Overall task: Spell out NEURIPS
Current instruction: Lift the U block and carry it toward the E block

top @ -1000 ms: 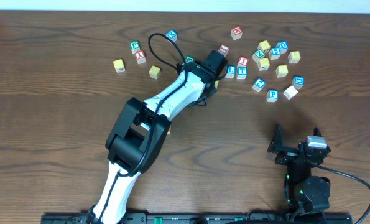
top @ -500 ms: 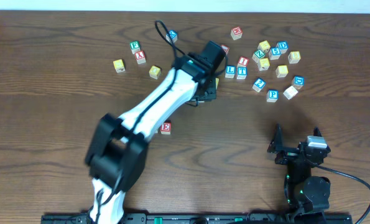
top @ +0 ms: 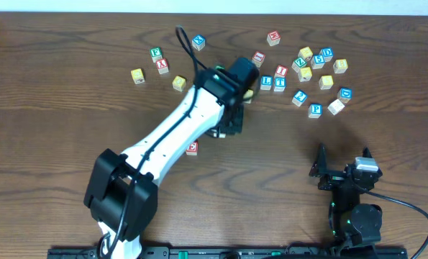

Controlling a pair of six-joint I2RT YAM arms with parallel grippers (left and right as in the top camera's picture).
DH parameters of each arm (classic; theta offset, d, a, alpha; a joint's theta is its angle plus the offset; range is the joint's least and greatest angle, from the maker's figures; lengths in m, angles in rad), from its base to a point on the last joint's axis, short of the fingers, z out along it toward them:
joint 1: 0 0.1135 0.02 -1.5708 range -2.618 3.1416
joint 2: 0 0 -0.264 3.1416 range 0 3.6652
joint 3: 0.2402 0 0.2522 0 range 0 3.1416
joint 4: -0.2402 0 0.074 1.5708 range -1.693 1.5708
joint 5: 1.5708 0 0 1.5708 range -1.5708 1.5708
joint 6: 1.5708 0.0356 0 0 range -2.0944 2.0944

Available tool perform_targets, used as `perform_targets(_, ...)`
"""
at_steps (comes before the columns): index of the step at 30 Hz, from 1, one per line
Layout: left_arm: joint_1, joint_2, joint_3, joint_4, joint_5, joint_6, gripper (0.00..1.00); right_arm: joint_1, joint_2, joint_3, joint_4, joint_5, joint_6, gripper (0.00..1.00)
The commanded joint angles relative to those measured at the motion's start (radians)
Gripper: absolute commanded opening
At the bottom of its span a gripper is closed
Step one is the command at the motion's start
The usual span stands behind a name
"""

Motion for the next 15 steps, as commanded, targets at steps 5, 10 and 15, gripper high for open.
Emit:
perform_targets(5,-0.103,-0.019,-0.152,0.045,-0.169,-0.067,0.08,0.001,-0.002,-0.002,-0.005,0.002,-0.008,0.99)
perform_targets(10,-0.165,-0.087,-0.259,0.16,-0.17,-0.066,0.08,0.001,-0.002,-0.002,-0.005,0.002,-0.008,0.99)
perform_targets(15,-0.185,-0.219,-0.376,0.27,-0.189,-0.061,0.08,0.001,-0.002,-0.002,-0.005,0.002,-0.008,0.99)
